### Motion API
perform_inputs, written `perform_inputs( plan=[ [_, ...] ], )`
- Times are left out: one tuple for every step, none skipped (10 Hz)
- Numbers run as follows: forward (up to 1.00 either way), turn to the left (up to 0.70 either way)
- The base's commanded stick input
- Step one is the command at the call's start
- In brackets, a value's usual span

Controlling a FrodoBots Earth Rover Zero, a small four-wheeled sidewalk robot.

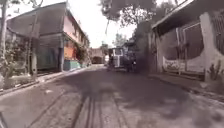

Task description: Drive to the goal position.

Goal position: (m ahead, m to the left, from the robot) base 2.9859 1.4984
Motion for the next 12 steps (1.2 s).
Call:
perform_inputs(
  plan=[
    [0.70,0.01],
    [0.70,0.01],
    [0.70,0.01],
    [0.70,0.01],
    [0.70,0.01],
    [0.70,0.01],
    [0.70,0.01],
    [0.70,0.01],
    [0.70,0.01],
    [0.70,0.01],
    [0.70,0.01],
    [0.70,0.01]
  ],
)
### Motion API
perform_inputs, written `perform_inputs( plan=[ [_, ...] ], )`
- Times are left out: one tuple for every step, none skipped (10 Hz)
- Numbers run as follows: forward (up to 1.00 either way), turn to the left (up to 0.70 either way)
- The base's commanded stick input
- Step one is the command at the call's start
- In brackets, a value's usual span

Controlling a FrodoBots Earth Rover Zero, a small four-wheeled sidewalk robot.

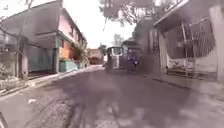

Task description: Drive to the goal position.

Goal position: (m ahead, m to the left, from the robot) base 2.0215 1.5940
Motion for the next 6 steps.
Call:
perform_inputs(
  plan=[
    [0.70,0.01],
    [0.70,0.01],
    [0.70,0.01],
    [0.70,0.01],
    [0.70,0.01],
    [0.70,0.01]
  ],
)
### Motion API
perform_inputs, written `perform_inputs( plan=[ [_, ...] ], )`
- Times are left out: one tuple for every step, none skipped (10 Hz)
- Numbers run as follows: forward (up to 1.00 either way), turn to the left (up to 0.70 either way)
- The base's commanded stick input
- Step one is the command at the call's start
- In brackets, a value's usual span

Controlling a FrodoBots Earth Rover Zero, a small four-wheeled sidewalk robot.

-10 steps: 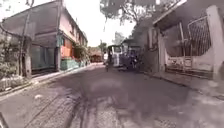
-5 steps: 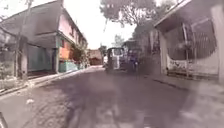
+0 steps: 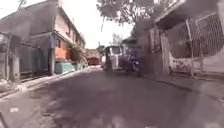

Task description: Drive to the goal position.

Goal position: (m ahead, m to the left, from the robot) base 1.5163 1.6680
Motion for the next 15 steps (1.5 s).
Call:
perform_inputs(
  plan=[
    [0.70,0.01],
    [0.70,0.01],
    [0.70,0.01],
    [0.70,0.01],
    [0.70,0.01],
    [0.70,0.01],
    [0.70,0.01],
    [0.70,0.01],
    [0.70,0.01],
    [0.70,0.01],
    [0.70,0.01],
    [0.70,0.01],
    [0.70,0.01],
    [0.70,0.11],
    [0.70,0.24]
  ],
)
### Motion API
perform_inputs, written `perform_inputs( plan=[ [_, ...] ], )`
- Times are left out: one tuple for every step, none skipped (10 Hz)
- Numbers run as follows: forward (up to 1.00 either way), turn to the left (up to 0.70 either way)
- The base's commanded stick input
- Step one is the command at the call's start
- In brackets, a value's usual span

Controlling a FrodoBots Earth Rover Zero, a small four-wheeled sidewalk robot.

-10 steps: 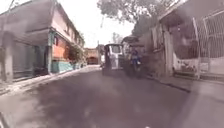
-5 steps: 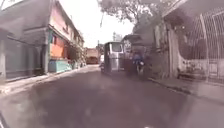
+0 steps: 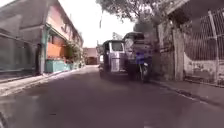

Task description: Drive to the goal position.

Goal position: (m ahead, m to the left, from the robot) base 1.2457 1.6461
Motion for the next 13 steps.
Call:
perform_inputs(
  plan=[
    [0.70,0.36],
    [0.70,0.36],
    [0.70,0.36],
    [0.70,0.01],
    [0.70,0.01],
    [0.70,0.01],
    [0.70,0.01],
    [0.70,0.01],
    [0.70,0.01],
    [0.70,0.01],
    [0.70,0.01],
    [0.70,0.01],
    [0.70,0.01]
  ],
)
